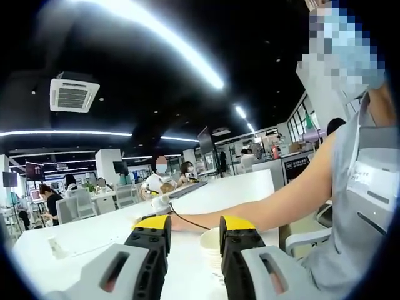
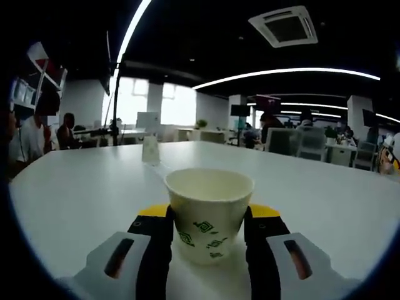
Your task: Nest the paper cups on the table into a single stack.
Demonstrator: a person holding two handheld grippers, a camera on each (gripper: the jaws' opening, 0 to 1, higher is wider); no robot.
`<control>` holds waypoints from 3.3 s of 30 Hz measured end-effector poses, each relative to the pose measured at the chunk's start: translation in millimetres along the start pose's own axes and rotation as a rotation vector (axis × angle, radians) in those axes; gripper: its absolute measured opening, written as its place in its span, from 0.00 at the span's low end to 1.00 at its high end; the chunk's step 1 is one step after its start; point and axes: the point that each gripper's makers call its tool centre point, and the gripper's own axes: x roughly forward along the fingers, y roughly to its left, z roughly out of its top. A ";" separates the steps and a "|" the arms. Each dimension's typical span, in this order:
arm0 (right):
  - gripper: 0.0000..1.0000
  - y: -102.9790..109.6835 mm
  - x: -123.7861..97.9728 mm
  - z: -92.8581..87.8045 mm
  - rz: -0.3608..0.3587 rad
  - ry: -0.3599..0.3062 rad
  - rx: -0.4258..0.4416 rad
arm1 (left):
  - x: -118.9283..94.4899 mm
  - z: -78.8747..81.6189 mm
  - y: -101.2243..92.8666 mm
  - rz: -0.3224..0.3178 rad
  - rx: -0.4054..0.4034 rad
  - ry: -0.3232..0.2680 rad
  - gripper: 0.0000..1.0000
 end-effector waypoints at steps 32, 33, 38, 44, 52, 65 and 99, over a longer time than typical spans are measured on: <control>0.47 39.3 -52.7 42.1 0.061 -0.035 -0.068 | 7.6 -11.3 3.0 0.004 -0.015 0.019 0.39; 0.47 40.4 -56.0 43.3 0.061 -0.036 -0.070 | 8.3 -13.0 3.2 0.001 -0.022 0.024 0.41; 0.47 44.7 -66.0 49.1 0.071 -0.041 -0.076 | 10.8 -17.6 7.9 0.008 -0.059 0.020 0.44; 0.47 54.3 -76.6 52.0 0.084 -0.036 -0.086 | 9.8 -14.9 11.0 0.021 -0.054 -0.007 0.48; 0.47 84.8 -92.4 53.5 0.113 -0.028 -0.118 | 10.5 -6.3 8.3 0.003 -0.098 -0.045 0.51; 0.47 115.8 -117.6 74.7 0.145 -0.051 -0.158 | 13.2 -8.4 5.5 -0.002 -0.095 -0.041 0.49; 0.47 181.4 -168.0 97.5 0.223 -0.095 -0.147 | 15.1 -8.9 1.1 -0.010 -0.078 -0.036 0.45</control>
